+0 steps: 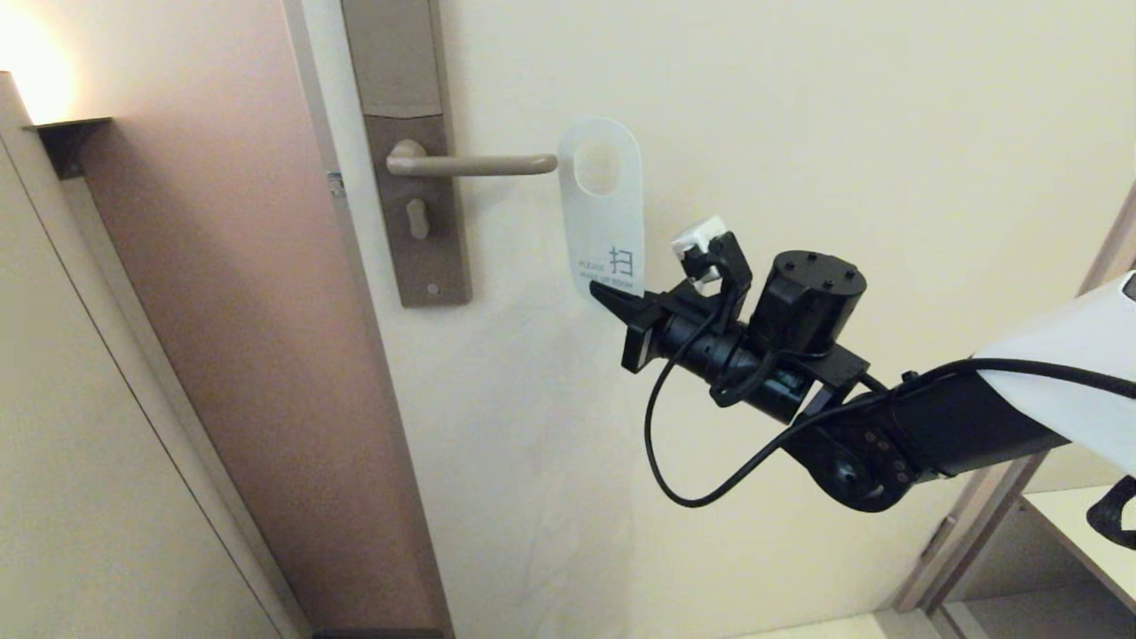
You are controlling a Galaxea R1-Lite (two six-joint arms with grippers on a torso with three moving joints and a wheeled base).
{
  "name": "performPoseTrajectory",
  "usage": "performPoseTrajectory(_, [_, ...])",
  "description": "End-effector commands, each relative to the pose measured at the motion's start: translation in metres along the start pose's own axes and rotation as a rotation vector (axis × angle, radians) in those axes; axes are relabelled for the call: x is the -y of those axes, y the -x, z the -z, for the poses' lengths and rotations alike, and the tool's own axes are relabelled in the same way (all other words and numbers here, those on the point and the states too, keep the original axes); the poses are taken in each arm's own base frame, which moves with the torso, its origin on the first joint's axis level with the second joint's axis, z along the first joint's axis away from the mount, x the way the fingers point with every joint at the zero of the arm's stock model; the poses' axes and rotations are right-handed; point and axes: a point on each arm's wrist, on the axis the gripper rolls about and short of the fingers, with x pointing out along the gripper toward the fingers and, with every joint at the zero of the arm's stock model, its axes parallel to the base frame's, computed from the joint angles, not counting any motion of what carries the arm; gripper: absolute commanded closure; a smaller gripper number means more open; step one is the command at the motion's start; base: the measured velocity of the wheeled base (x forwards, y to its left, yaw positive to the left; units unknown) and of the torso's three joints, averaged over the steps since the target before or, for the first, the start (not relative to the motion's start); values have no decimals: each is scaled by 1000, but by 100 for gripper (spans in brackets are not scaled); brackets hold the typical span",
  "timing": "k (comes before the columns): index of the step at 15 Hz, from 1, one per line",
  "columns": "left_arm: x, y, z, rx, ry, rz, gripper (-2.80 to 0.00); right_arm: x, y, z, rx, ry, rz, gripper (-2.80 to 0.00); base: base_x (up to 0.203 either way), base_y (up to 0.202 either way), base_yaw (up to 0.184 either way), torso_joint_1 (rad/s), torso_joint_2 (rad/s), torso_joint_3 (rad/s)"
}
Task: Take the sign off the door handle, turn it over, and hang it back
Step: Hang the sign back with the other side facing out
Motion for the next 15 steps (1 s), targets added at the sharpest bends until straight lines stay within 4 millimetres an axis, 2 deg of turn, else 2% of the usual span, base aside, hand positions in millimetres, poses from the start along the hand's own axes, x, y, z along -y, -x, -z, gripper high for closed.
performPoseTrajectory(1, [0, 0, 0, 0, 1, -1, 0, 2, -6, 1, 3, 2, -1, 0, 0, 0, 0, 0, 0, 0])
performPoseTrajectory(6, [0, 0, 0, 0, 1, -1, 0, 3, -19, -2, -10, 9, -10, 0, 0, 0, 0, 0, 0, 0])
performPoseTrajectory(15, [0, 0, 0, 0, 1, -1, 0, -26, -31, 1, -7, 41, -82, 0, 0, 0, 0, 0, 0, 0])
